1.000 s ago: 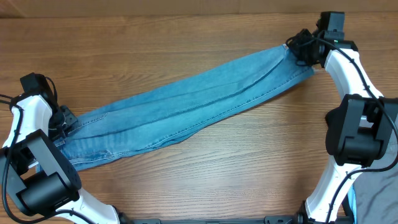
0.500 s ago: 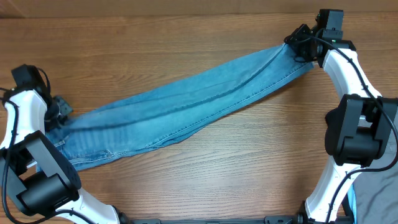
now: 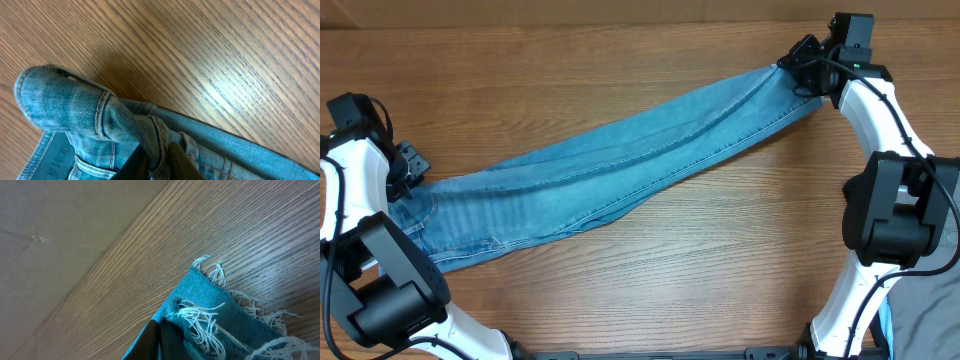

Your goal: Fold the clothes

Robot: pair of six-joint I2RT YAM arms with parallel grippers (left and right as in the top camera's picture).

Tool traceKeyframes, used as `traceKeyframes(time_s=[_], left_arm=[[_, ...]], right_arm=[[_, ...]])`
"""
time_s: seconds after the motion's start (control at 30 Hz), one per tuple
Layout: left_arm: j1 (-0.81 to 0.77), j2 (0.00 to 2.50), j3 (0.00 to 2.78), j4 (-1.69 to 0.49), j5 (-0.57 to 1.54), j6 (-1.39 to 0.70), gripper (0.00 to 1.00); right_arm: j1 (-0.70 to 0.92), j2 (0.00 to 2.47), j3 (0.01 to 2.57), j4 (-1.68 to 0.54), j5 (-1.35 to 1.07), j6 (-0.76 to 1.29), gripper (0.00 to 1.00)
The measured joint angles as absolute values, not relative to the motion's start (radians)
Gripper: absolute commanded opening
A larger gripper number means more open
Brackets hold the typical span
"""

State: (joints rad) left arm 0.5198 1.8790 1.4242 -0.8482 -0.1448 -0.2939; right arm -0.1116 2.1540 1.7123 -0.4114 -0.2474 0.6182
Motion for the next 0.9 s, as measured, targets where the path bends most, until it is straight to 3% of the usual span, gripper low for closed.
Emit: traceKeyframes(time_s=[0.13,0.47,0.5,0.53,0.57,0.6,0.8,0.9], left_arm=[[0.538,1.879,1.426,-0.846,-0.101,-0.317,0.04],[0.583,1.878,1.442,-0.853,-0.078,-0.299,0.07],[0.583,1.878,1.442,-0.853,-0.078,-0.294,0.23],[0.583,1.878,1.442,-0.853,-0.078,-0.289,0.39],[0.583,1.878,1.442,-0.853,-0.078,-0.284,0.66],[0.584,1.878,1.443,-0.853,-0.08,-0.281,0.66],[0.585,1.877,1.445,-0.896,-0.083,-0.258,0.62],[0.585,1.872,1.448,-0.944,-0.08,-0.225,0.61]], right_arm=[[-0.112,2.154,1.712,-0.403,-0.258,0.617,0.04],[-0.112,2.154,1.713,-0.345,-0.315,0.589,0.04],[-0.112,2.154,1.713,-0.343,-0.315,0.588,0.08],[-0.112,2.154,1.713,-0.343,-0.316,0.588,0.38],[-0.112,2.154,1.713,-0.344,-0.316,0.585,0.91],[-0.112,2.154,1.713,-0.348,-0.316,0.583,1.0],[-0.144,2.154,1.717,-0.552,-0.318,0.541,1.0],[-0.199,2.154,1.718,-0.702,-0.335,0.53,0.86]])
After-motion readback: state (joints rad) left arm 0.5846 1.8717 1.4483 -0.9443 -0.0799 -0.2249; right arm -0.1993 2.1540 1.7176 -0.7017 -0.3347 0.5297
